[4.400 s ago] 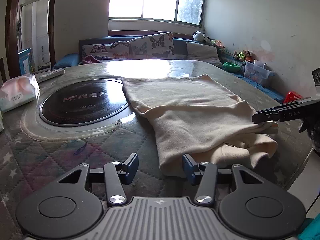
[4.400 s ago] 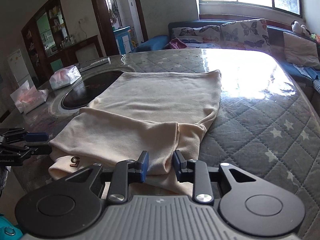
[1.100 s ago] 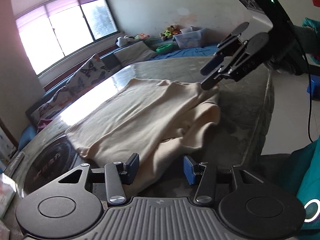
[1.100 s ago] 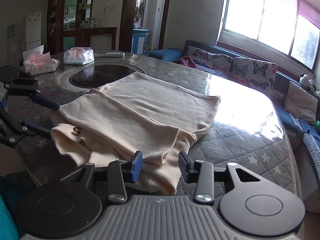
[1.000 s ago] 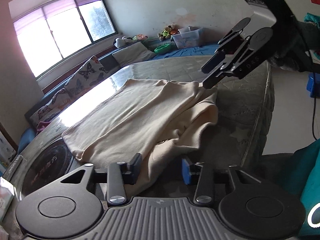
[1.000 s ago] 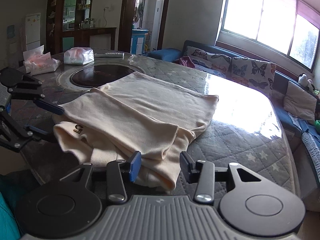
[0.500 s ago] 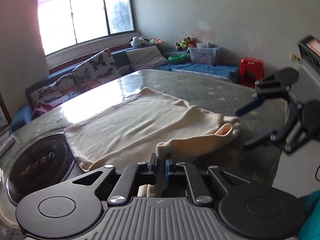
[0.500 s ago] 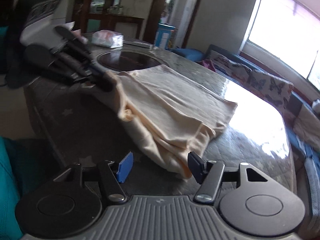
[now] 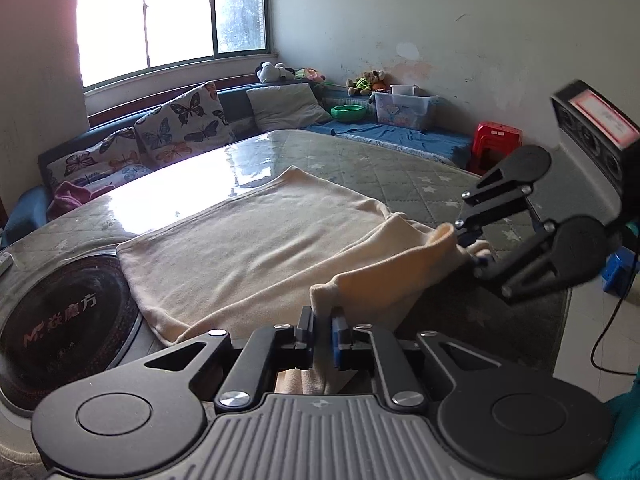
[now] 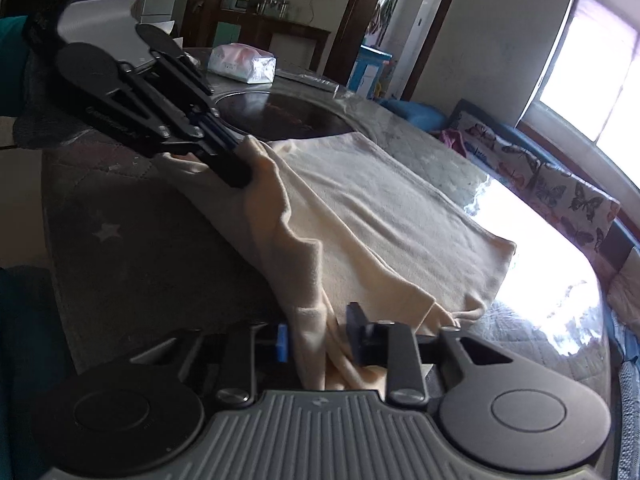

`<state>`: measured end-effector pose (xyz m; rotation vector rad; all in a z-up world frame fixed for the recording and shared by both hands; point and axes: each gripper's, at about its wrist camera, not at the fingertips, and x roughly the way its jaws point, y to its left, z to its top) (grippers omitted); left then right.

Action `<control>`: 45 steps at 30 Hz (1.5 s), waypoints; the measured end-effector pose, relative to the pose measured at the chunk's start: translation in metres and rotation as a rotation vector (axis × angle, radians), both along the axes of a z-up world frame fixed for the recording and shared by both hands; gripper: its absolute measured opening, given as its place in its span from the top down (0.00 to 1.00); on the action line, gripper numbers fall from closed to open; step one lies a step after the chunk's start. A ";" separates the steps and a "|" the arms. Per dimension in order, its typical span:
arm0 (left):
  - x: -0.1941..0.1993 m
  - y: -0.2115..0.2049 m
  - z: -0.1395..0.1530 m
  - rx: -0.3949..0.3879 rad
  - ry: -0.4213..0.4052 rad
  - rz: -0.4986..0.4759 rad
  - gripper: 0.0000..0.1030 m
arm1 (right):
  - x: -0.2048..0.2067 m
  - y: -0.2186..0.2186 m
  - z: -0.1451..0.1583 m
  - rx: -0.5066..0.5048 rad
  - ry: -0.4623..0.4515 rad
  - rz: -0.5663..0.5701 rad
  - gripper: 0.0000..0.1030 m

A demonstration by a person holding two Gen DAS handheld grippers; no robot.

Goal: Fold clothes

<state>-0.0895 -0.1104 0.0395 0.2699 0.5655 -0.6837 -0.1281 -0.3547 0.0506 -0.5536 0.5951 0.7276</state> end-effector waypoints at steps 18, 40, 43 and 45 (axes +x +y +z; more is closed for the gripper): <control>-0.044 0.020 -0.027 0.164 -0.109 -0.017 0.78 | 0.016 -0.003 0.016 0.082 0.049 -0.070 0.88; -0.125 0.047 0.028 0.015 -0.136 0.007 0.95 | -0.083 -0.028 0.054 0.199 -0.022 -0.070 0.92; -0.139 0.049 0.030 0.007 -0.129 0.001 0.95 | -0.100 -0.031 0.057 0.203 -0.014 -0.070 0.95; -0.139 0.049 0.027 0.012 -0.125 0.005 0.95 | -0.110 -0.031 0.056 0.205 -0.003 -0.072 0.95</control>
